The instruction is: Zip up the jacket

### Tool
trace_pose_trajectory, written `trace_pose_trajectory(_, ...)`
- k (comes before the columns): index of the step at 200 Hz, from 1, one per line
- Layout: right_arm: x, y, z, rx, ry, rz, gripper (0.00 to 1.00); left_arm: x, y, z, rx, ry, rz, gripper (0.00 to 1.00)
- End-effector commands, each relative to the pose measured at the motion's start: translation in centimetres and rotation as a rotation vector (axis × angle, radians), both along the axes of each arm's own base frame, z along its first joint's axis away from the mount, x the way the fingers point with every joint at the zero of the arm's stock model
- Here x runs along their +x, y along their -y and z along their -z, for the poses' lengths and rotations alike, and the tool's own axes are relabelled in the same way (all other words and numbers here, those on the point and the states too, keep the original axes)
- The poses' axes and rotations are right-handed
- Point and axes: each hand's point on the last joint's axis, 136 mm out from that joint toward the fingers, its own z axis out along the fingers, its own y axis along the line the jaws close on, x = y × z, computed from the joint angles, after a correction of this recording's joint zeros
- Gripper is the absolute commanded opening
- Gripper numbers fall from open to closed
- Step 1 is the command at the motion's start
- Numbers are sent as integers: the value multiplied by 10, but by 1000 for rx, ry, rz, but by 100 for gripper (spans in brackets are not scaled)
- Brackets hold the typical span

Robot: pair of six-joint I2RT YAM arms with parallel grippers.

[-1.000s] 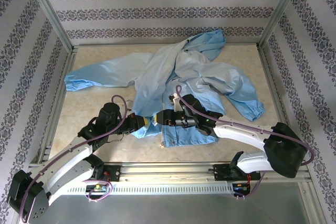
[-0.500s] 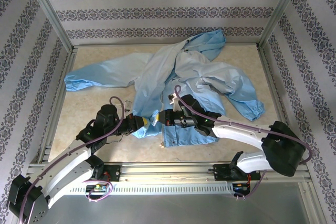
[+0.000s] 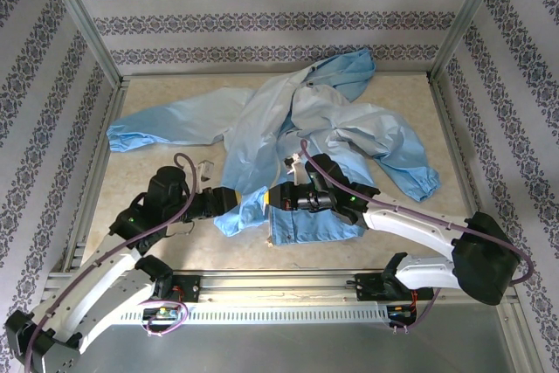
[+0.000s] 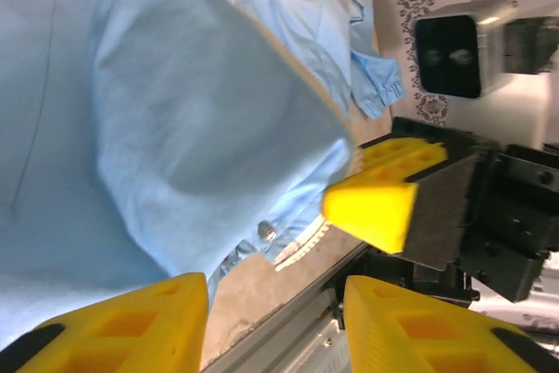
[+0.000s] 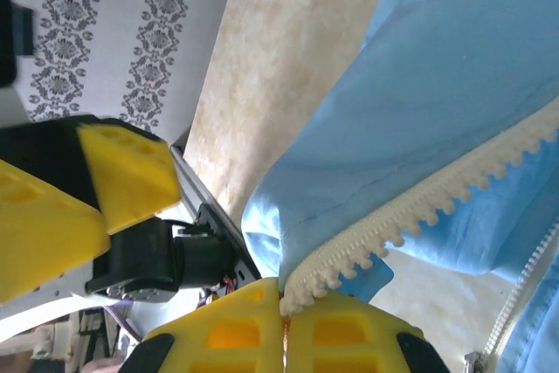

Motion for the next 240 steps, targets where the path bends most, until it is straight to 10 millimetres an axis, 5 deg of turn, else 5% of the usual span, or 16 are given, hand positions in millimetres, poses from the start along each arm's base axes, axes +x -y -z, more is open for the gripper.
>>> trace_pose_trajectory(1,-4,-3,-29,53,-1,-54,0,-6,-2,-1,42,11,29,33)
trace_pose_trajectory(34,-5,-2,-36,73,-40,-107,0,-12,13,10,80,23,73,33)
trace_pose_trajectory(62,-5,-3,-37,88,-74,-146,0,-11,17,30,106,20,77,44)
trace_pose_trajectory(93,-5,-7,-37,117,-101,-184,0,-8,29,23,-2,59,90,41)
trace_pose_trajectory(122,1,-9,-37,140,-113,-204,0,-3,23,37,52,64,57,59)
trace_pose_trajectory(139,4,-10,-38,145,-110,-216,0,1,17,50,111,73,46,61)
trace_pose_trajectory(218,10,-8,-36,164,-93,-228,0,4,19,51,134,99,66,0)
trace_pose_trajectory(235,15,-5,-36,153,-77,-201,0,5,18,46,145,101,65,0)
trace_pose_trajectory(240,17,-3,-35,138,-65,-179,12,5,16,46,153,97,59,0)
